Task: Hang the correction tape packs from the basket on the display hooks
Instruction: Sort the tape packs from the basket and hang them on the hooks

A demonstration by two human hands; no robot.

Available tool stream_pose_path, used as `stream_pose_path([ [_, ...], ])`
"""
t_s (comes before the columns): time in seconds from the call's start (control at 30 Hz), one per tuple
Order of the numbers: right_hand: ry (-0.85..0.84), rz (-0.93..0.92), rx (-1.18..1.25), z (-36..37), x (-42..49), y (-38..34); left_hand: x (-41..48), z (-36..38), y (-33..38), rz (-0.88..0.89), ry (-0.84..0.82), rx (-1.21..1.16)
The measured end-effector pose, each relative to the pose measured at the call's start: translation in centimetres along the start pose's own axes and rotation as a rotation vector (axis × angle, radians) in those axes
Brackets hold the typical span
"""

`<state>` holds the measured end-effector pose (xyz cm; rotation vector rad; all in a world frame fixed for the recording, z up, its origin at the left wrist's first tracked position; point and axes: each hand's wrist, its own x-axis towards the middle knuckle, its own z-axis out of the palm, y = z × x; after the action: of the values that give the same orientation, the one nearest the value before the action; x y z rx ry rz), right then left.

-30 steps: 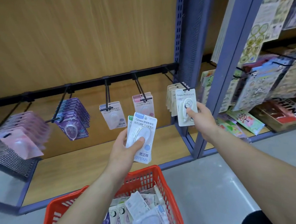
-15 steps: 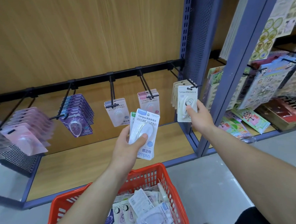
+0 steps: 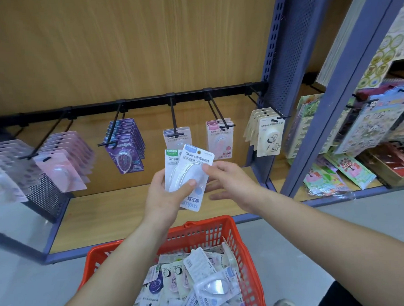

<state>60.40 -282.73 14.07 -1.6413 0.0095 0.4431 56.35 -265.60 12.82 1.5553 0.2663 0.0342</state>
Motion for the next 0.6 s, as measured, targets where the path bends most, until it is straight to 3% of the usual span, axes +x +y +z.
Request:
stream_pose_path([
  [0.23, 0.082, -0.092, 0.040, 4.3, 2.9, -0.8, 0.3, -4.0, -0.6, 0.011, 0.083, 0.072],
  [0.37, 0.186, -0.168, -0.054, 4.6, 5.2, -0.8, 1.0, -7.2, -0.8, -0.020, 0.152, 0.135],
  [0.6, 0.256, -0.212, -0.117, 5.3, 7.4, 0.3, 1.8, -10.0, 0.7, -0.021, 0.078, 0.123],
])
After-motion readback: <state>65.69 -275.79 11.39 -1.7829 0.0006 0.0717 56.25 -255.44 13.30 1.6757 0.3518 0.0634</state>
